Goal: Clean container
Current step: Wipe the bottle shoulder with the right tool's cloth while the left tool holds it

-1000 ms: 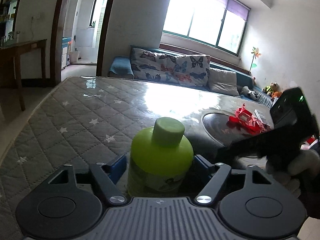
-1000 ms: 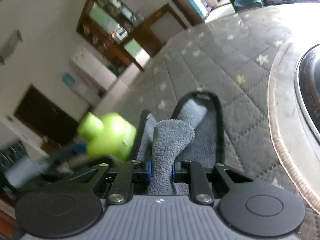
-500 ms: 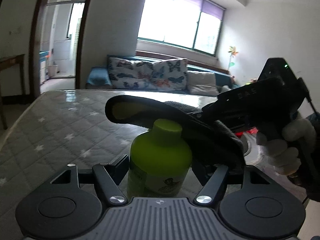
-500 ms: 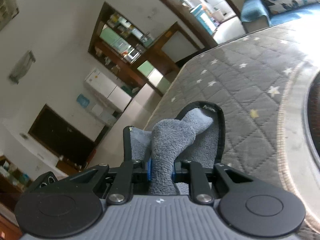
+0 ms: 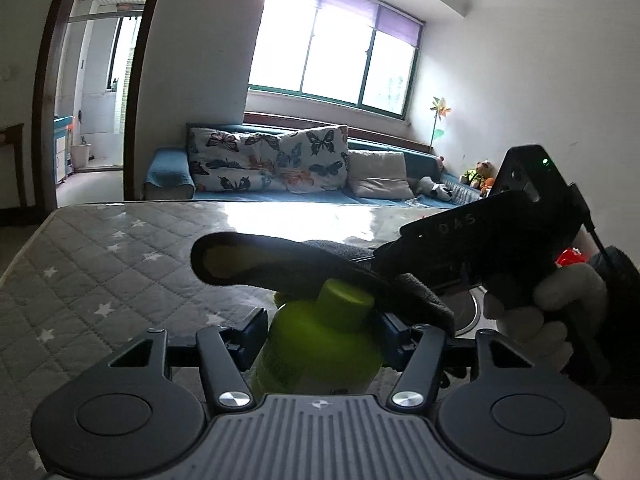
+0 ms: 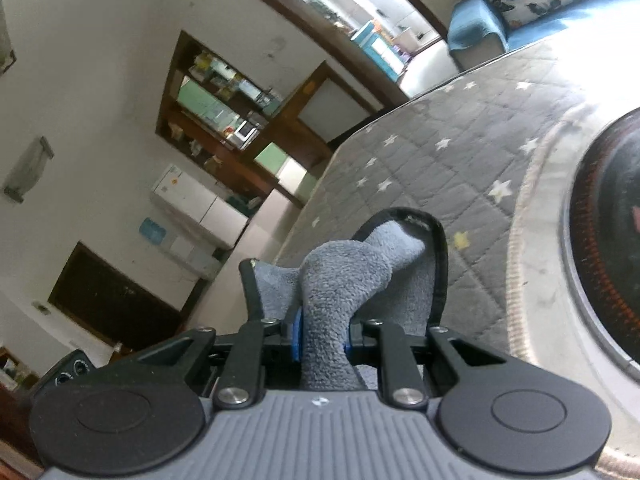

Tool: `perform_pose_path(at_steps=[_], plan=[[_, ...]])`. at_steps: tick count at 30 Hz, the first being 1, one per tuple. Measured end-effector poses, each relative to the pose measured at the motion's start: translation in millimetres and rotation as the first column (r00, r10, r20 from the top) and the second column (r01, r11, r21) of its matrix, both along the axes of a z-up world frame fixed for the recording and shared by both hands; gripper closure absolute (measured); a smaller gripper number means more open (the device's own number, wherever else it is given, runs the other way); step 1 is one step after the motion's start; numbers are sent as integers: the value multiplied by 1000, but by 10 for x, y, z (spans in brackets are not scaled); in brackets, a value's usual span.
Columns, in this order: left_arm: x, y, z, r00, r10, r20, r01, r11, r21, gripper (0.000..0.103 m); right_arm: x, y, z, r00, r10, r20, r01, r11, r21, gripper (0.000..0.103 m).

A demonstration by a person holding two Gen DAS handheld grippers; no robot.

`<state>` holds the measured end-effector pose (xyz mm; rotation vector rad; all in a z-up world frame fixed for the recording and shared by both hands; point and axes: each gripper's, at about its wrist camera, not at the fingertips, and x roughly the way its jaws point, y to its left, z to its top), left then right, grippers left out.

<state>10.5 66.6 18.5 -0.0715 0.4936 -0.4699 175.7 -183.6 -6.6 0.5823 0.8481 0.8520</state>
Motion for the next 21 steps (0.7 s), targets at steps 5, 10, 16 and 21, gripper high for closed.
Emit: perform_pose_path(at_steps=[5, 10, 16, 21], plan=[[-63, 63, -12, 1000, 21, 1, -21, 1000, -1, 38, -84, 227, 125, 997, 43, 60, -38, 996, -76, 86], [-112, 56, -23, 999, 31, 11, -31, 1000, -5, 38, 5, 296, 68, 999, 34, 8, -33, 998, -51, 86], [-133, 55, -23, 999, 45, 1, -45, 999, -2, 33, 128, 288, -197, 997, 20, -68, -25, 997, -77, 86], [-152, -9, -116, 997, 71, -26, -71, 997, 21, 19, 103, 292, -409, 997, 36, -71, -48, 982, -184, 86]])
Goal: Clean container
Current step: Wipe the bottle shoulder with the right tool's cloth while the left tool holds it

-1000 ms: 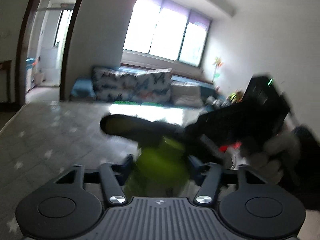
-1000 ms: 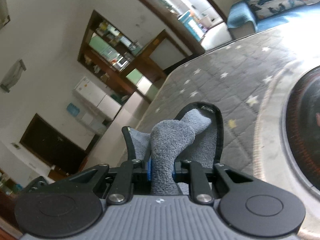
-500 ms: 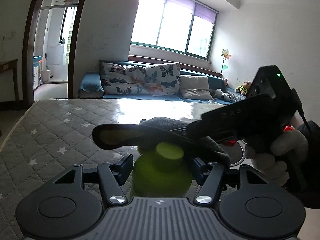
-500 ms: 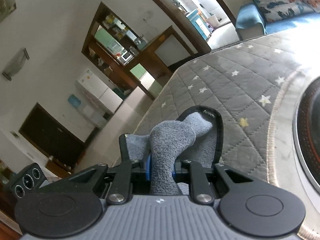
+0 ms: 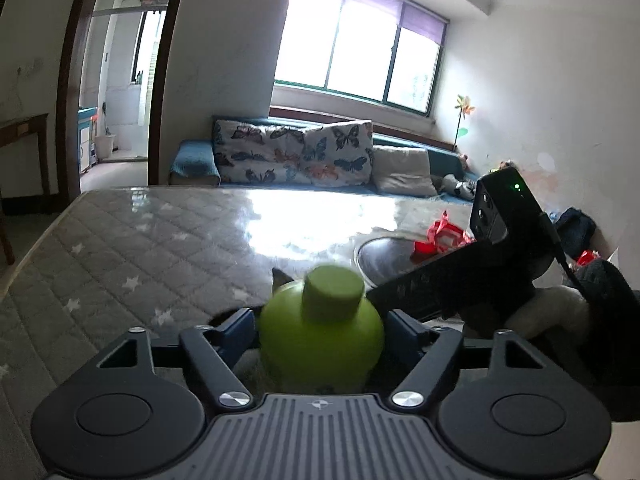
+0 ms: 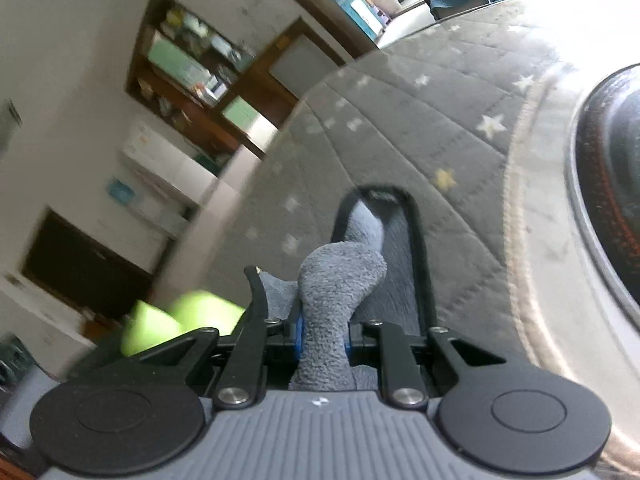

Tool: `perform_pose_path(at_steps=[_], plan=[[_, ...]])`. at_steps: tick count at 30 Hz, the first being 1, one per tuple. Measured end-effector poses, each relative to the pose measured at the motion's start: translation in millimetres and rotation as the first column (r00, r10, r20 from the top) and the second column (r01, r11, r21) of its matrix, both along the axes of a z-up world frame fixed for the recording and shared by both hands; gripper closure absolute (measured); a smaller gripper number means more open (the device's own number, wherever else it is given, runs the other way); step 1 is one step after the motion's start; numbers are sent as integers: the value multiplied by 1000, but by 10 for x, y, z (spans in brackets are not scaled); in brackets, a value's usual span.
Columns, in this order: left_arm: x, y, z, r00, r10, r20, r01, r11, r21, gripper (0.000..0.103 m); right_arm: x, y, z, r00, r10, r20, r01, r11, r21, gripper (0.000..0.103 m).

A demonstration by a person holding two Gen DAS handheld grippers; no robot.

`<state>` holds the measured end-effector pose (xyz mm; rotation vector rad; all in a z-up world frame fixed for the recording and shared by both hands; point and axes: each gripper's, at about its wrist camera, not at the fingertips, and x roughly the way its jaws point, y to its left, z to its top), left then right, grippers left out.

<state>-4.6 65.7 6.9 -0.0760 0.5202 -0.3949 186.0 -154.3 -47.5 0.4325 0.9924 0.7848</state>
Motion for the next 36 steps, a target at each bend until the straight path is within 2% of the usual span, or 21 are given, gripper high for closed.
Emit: perform_pose_path(at_steps=[2, 6, 9, 10, 13, 18, 21, 24, 26, 27, 28, 31, 33, 36], plan=[[-18, -44, -44, 1000, 26, -1, -26, 1000, 4, 14, -67, 23, -39, 999, 29, 40, -26, 997, -67, 86], [11, -57, -88, 995, 103, -8, -103, 994, -28, 14, -193, -16, 6, 995, 59, 80, -50, 993, -109, 86], [6, -74, -89, 990, 143, 1, -143, 989, -35, 16, -298, -81, 63, 993, 54, 104, -40, 991, -131, 85], [0, -83, -92, 989, 145, 5, -145, 989, -37, 21, -325, -109, 83, 993, 47, 108, -32, 991, -133, 85], [-30, -129, -81, 992, 124, 30, -123, 992, -16, 30, -389, -200, 131, 993, 23, 119, -8, 991, -132, 83], [16, -109, -51, 997, 70, 32, -70, 998, 0, 31, -412, -249, 201, 991, 3, 131, 13, 992, -122, 79], [36, -101, -30, 999, 33, 38, -33, 999, 2, 31, -392, -298, 234, 990, -25, 138, 40, 993, -107, 85], [70, -94, 11, 998, -17, 52, 18, 999, -28, 32, -331, -433, 261, 989, -77, 129, 87, 994, -70, 87], [116, -74, 79, 997, -43, 69, 48, 997, -59, 45, -296, -527, 299, 986, -103, 130, 110, 992, -52, 87], [139, -63, 115, 995, -56, 78, 62, 995, -75, 46, -281, -572, 325, 985, -114, 130, 120, 992, -39, 87], [163, -52, 151, 994, -69, 87, 77, 993, -90, 45, -264, -611, 354, 984, -123, 125, 127, 992, -18, 87], [189, -101, 149, 994, -74, 80, 75, 997, -12, 45, -219, -638, 409, 984, -127, 121, 127, 992, 10, 87], [150, -98, 148, 994, -74, 84, 75, 997, -8, 44, -198, -583, 388, 986, -113, 126, 113, 994, 0, 87], [97, -119, 128, 995, -55, 81, 55, 998, 9, 29, -183, -513, 305, 988, -108, 110, 109, 994, -1, 87]])
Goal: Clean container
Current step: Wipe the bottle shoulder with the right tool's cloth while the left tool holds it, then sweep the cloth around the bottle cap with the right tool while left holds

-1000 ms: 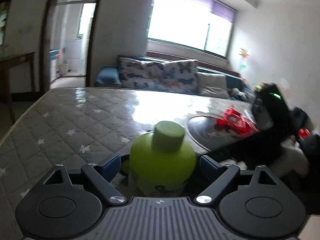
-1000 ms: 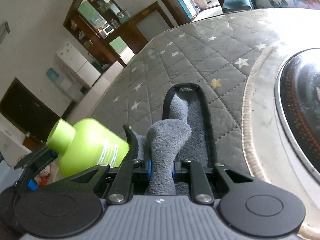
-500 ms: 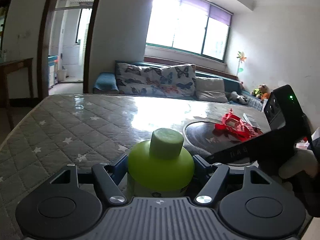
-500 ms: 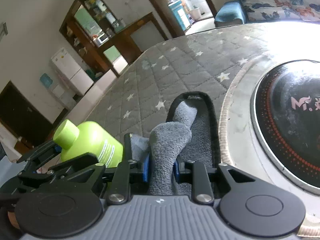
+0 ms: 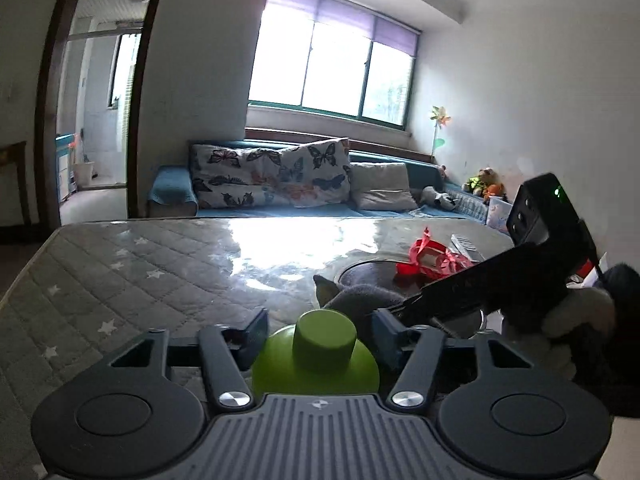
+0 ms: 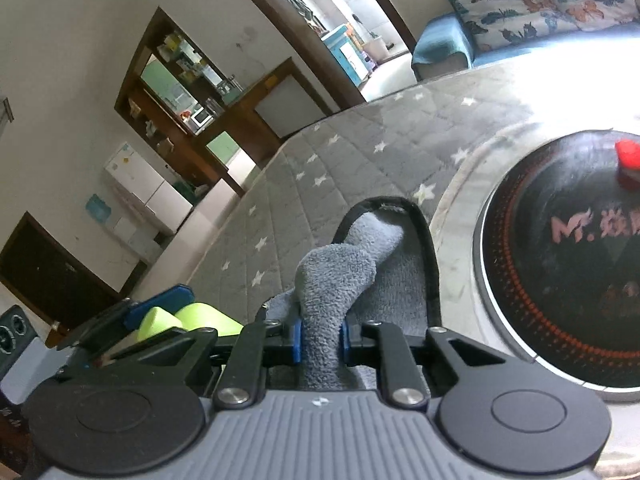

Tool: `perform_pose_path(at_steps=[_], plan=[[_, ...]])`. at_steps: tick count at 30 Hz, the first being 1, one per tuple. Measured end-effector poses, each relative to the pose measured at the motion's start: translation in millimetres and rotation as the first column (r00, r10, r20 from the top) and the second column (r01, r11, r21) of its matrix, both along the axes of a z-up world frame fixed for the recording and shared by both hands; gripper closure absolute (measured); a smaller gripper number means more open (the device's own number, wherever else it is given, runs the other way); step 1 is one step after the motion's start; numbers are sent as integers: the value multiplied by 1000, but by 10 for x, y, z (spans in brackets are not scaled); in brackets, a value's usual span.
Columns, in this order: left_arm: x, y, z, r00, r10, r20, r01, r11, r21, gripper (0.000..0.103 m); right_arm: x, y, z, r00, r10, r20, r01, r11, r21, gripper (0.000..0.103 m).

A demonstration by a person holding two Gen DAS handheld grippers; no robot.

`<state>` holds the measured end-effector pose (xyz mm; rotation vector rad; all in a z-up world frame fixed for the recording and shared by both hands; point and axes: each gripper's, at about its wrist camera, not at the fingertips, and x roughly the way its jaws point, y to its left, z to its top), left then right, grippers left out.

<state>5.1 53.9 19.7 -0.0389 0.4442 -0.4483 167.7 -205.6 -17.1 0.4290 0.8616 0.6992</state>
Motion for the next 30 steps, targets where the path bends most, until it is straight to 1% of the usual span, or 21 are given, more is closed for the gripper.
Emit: perform_pose_path(at_steps=[1, 2, 4, 6, 7, 12, 14, 15, 16, 18, 19, 20, 22, 24, 27, 30], plan=[[-25, -20, -20, 1000, 15, 1, -16, 1000, 15, 21, 8, 16, -30, 1000, -4, -8, 4, 1000, 4, 87], [-53, -40, -41, 999, 33, 2, -33, 999, 31, 17, 16, 29, -54, 1000, -7, -16, 7, 1000, 8, 87], [-93, -67, -79, 999, 53, 2, -53, 998, 42, 4, -21, 28, -88, 1000, -5, -21, 5, 1000, 8, 87], [-107, -86, -121, 998, 63, -8, -62, 997, 45, 3, -23, 32, -90, 1000, -1, -19, 1, 1000, 4, 87], [-105, -100, -148, 998, 68, -17, -67, 997, 47, 0, -22, 31, -88, 1000, -1, -18, 1, 1000, 4, 86], [-59, -146, -290, 992, 95, -77, -91, 994, 53, 0, -30, 12, -52, 1000, -10, -13, 10, 1000, 23, 86], [-48, -153, -331, 990, 106, -89, -101, 993, 53, 2, -33, 5, -33, 1000, -12, -11, 13, 999, 42, 86], [-51, -149, -345, 990, 108, -87, -104, 993, 48, 7, -38, 4, -18, 1000, -12, -10, 12, 999, 53, 86], [-40, -140, -360, 989, 112, -96, -108, 993, 41, 15, -36, 3, -5, 1000, -11, -10, 12, 998, 65, 86], [1, -124, -387, 984, 119, -129, -115, 993, 37, 26, -43, -4, 42, 1000, -7, -8, 8, 995, 103, 86], [-2, -127, -389, 985, 116, -129, -113, 993, 35, 29, -46, -6, 74, 1000, -3, -6, 4, 992, 126, 86], [-8, -133, -389, 986, 113, -127, -109, 993, 34, 29, -48, -2, 108, 1000, 2, -2, -1, 989, 148, 86], [-39, -163, -387, 988, 109, -108, -103, 993, 59, 30, -51, 42, 189, 1000, 23, 10, -25, 982, 186, 86], [-48, -154, -389, 989, 104, -106, -99, 994, 56, 30, -48, 124, 247, 999, 47, 22, -50, 978, 202, 86], [-38, -134, -385, 991, 84, -105, -78, 995, 59, 30, -27, 280, 196, 997, 74, 16, -75, 981, 181, 86], [-29, -124, -375, 994, 52, -95, -44, 996, 82, 30, 2, 357, 57, 997, 79, -11, -75, 981, 177, 86]])
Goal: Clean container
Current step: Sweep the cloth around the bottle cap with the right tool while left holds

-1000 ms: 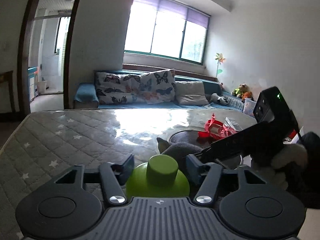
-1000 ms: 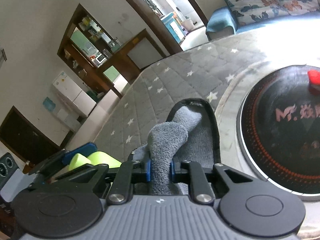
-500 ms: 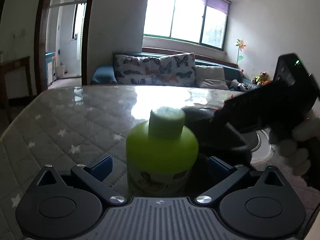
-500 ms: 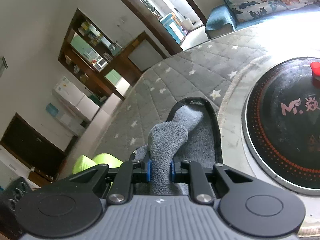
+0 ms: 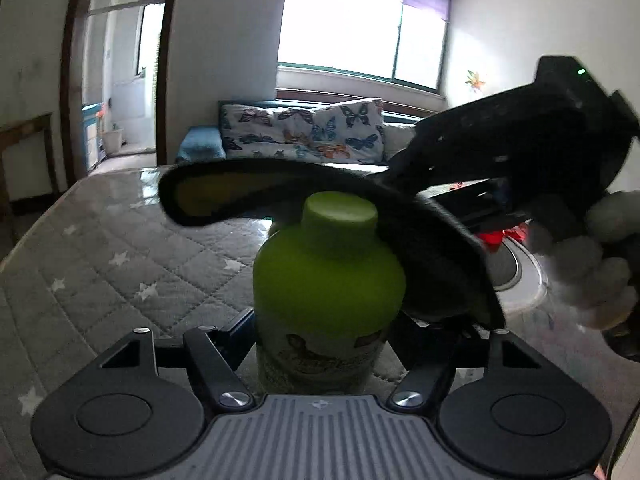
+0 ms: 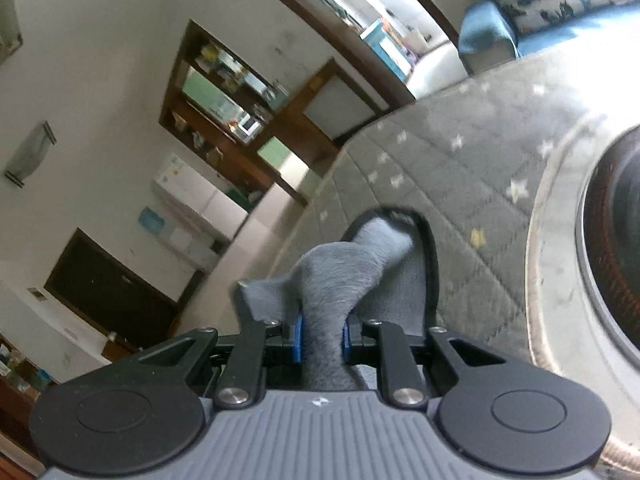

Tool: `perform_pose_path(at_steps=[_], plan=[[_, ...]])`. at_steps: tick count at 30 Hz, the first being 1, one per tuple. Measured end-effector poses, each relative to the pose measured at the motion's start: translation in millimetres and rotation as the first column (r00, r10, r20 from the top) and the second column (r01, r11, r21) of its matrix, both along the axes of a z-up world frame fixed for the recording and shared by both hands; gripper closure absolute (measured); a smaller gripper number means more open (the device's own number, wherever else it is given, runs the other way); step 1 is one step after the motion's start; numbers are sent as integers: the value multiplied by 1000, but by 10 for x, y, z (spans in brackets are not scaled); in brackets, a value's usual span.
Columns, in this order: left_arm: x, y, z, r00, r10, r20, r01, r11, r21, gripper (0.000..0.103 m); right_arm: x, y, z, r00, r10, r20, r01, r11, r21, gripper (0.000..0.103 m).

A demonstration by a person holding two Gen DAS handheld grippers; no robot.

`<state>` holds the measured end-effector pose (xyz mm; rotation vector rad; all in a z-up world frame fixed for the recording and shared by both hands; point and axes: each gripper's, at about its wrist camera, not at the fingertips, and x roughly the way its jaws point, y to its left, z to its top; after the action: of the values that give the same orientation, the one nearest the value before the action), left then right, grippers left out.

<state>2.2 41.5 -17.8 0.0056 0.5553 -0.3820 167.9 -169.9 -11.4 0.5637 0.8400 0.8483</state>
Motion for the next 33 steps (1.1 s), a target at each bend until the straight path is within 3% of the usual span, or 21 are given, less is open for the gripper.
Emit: perform_pose_path(at_steps=[5, 10, 21, 29, 33], plan=[[25, -23, 0, 999, -36, 18, 36, 999, 33, 31, 60, 5, -180, 999, -10, -35, 8, 998, -62, 86], [62, -46, -7, 998, -54, 27, 54, 998, 15, 31, 25, -40, -378, 998, -20, -56, 12, 990, -143, 87], [265, -301, -54, 987, -157, 39, 156, 988, 13, 31, -94, -368, -97, 994, -109, 24, 112, 976, -186, 88], [127, -231, 90, 992, -112, 63, 109, 993, 45, 25, -124, -510, 153, 994, -103, 46, 104, 994, -23, 88], [41, -239, 93, 996, -69, 61, 67, 997, 36, 24, -44, -392, 208, 994, -87, 61, 88, 996, -23, 88]])
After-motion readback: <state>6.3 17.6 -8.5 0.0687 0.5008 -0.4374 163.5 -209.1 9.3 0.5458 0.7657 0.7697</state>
